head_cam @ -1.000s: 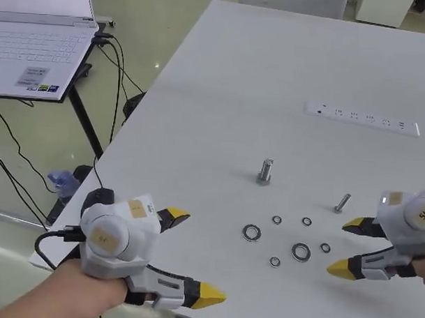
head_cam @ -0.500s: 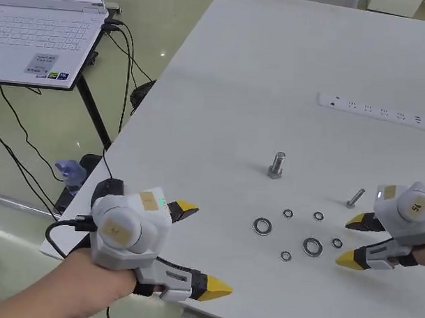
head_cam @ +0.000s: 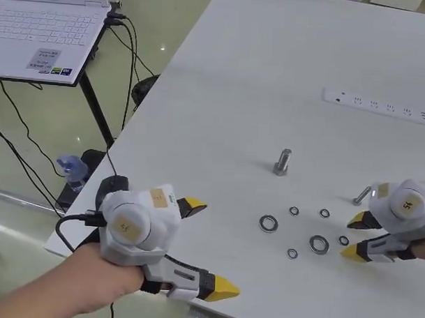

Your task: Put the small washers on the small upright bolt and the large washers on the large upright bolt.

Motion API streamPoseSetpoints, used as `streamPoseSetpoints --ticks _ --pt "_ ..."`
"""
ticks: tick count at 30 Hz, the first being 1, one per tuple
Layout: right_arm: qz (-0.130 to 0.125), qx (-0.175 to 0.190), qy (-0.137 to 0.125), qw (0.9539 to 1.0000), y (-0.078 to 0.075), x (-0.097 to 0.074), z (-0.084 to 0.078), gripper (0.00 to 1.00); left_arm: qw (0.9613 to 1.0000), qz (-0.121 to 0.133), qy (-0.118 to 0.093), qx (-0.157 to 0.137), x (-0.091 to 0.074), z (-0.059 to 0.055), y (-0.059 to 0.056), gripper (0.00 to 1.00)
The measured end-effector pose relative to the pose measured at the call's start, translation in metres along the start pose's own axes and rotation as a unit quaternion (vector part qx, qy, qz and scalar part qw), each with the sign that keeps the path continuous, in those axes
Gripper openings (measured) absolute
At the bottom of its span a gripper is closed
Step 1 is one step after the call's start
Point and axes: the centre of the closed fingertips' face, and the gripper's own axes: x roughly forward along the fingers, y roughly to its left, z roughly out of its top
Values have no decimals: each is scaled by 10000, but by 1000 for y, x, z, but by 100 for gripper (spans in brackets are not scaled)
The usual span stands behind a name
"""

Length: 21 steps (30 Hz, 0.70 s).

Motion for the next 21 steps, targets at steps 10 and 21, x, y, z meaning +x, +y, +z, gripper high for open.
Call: streamPoseSetpoints --ticks 10,21 --pt "-47 -115 239 9996 0 5 -3 27 10000 -21 27 -17 -4 -4 2 82" --pt "27 -384 693 9969 -1 7 -2 21 10000 -59 -27 14 -9 -5 -3 79"
